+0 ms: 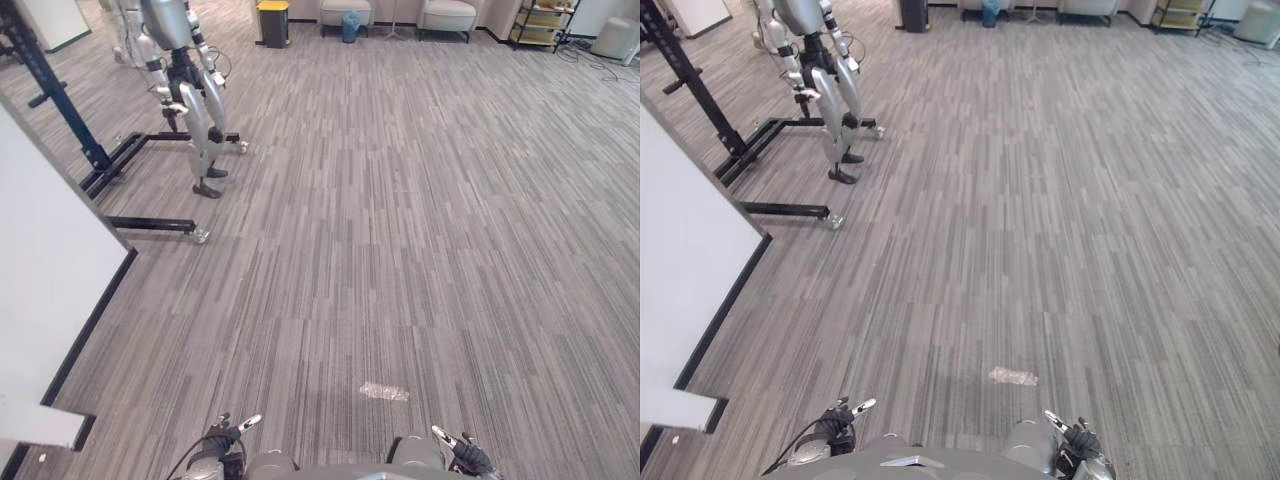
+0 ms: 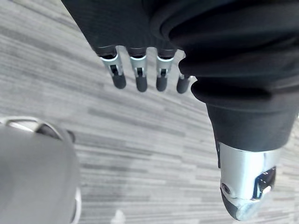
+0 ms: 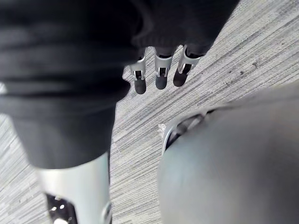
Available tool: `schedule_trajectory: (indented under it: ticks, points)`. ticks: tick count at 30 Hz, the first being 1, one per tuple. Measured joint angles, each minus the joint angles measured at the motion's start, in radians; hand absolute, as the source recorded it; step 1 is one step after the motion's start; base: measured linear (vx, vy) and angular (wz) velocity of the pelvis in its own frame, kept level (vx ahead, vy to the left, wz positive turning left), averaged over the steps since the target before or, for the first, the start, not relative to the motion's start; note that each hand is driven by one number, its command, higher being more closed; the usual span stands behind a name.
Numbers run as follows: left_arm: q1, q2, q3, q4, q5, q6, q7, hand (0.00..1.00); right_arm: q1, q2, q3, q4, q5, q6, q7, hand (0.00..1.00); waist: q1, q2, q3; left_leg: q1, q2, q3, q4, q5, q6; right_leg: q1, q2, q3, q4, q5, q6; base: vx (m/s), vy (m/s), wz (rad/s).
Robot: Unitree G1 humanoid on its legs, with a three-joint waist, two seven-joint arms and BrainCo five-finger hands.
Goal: Organize washtable
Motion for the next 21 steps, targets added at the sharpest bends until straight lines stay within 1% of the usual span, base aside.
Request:
schedule_trajectory:
  ticks: [1,2,3,5,6,8,9,10,11,14,16,18,21]
  points:
    - [-0.015,-0.015,0.001,0.006,0.0,-0.006,-0.001,0.0,0.018,-0.004,-0.005,0.007,0.0,0.001,0.0,0.0,-0.009,-0.02,0.001,0.02,-0.028,-0.034,-0.027,-0.005,-0.021,-0.001,0.004,0.021,-0.064,0.069,-0.03,-0.04,-0.104,0.47]
    - [-0.016,-0.032,0.0,0.011,0.0,-0.006,-0.001,0.0,0.02,-0.008,-0.013,0.011,0.0,0.003,-0.001,0.0,-0.001,-0.003,0.002,0.022,-0.016,-0.039,-0.041,0.001,-0.03,0.003,0.014,0.027,-0.07,0.071,-0.028,0.15,-0.145,0.35]
    - [-0.014,-0.053,0.001,0.023,0.001,-0.008,-0.005,0.0,0.029,-0.011,-0.042,0.012,-0.001,0.001,-0.001,0.0,0.002,0.027,0.0,0.021,0.004,-0.048,-0.06,0.005,-0.041,0.022,0.046,0.019,-0.113,0.071,-0.027,0.2,-0.104,0.08]
    - [-0.011,-0.061,0.006,0.048,0.002,-0.005,-0.01,0.0,0.038,-0.014,-0.087,0.017,-0.002,0.002,0.003,0.0,-0.002,0.065,-0.001,0.045,0.036,-0.07,-0.092,0.02,-0.065,0.08,0.094,-0.02,-0.19,0.081,-0.037,0.2,-0.117,0.23]
    - [-0.009,-0.06,0.011,0.048,0.002,-0.005,-0.01,0.0,0.044,-0.012,-0.096,0.017,-0.002,0.003,0.004,0.0,0.001,0.068,-0.002,0.055,0.042,-0.077,-0.101,0.024,-0.07,0.1,0.106,-0.03,-0.212,0.085,-0.04,0.16,-0.103,0.29]
    - [-0.003,-0.061,0.041,0.049,0.002,-0.006,-0.02,0.0,0.049,-0.008,-0.114,0.017,-0.002,0.001,0.009,0.0,0.003,0.066,-0.008,0.076,0.067,-0.097,-0.13,0.035,-0.084,0.162,0.15,-0.062,-0.303,0.111,-0.044,0.11,-0.063,0.23]
    - [-0.003,-0.061,0.042,0.049,0.002,-0.006,-0.023,0.0,0.049,-0.009,-0.117,0.017,-0.002,0.001,0.009,0.0,0.003,0.069,-0.012,0.078,0.069,-0.101,-0.138,0.038,-0.084,0.172,0.157,-0.068,-0.324,0.12,-0.044,0.07,0.001,0.15]
    - [-0.003,-0.061,0.045,0.048,0.003,-0.006,-0.027,0.0,0.049,-0.012,-0.12,0.016,-0.002,0.0,0.009,0.0,0.005,0.065,-0.016,0.078,0.07,-0.101,-0.151,0.043,-0.084,0.183,0.167,-0.071,-0.36,0.138,-0.041,0.04,0.041,0.07]
    - [-0.004,-0.059,0.053,0.048,0.005,-0.005,-0.029,0.0,0.048,-0.01,-0.119,0.017,-0.004,0.0,0.01,0.0,0.007,0.058,-0.018,0.078,0.067,-0.101,-0.158,0.048,-0.081,0.191,0.171,-0.073,-0.388,0.155,-0.04,0.03,0.057,0.04]
    - [-0.001,-0.053,0.053,0.049,0.006,0.0,-0.03,0.0,0.049,-0.003,-0.118,0.018,-0.027,0.002,0.01,0.0,0.006,0.051,-0.023,0.082,0.056,-0.1,-0.161,0.05,-0.081,0.212,0.172,-0.072,-0.434,0.183,-0.033,0.01,0.067,-0.01]
    - [0.0,-0.053,0.051,0.049,0.019,0.0,-0.031,0.0,0.051,-0.002,-0.115,0.018,-0.034,0.003,0.011,0.0,0.004,0.052,-0.025,0.089,0.044,-0.096,-0.163,0.05,-0.08,0.233,0.173,-0.069,-0.473,0.208,-0.026,-0.02,0.062,-0.03]
    - [0.0,-0.053,0.049,0.048,0.022,0.0,-0.034,0.0,0.051,-0.002,-0.112,0.018,-0.042,0.003,0.012,0.0,0.005,0.053,-0.025,0.089,0.035,-0.092,-0.172,0.055,-0.073,0.241,0.171,-0.069,-0.503,0.229,-0.022,-0.05,0.059,0.01]
    - [0.0,-0.05,0.048,0.047,0.022,0.0,-0.041,0.0,0.051,0.002,-0.11,0.018,-0.042,0.005,0.012,0.0,0.007,0.052,-0.025,0.089,0.03,-0.089,-0.179,0.057,-0.07,0.248,0.173,-0.064,-0.537,0.252,-0.023,-0.06,0.025,-0.05]
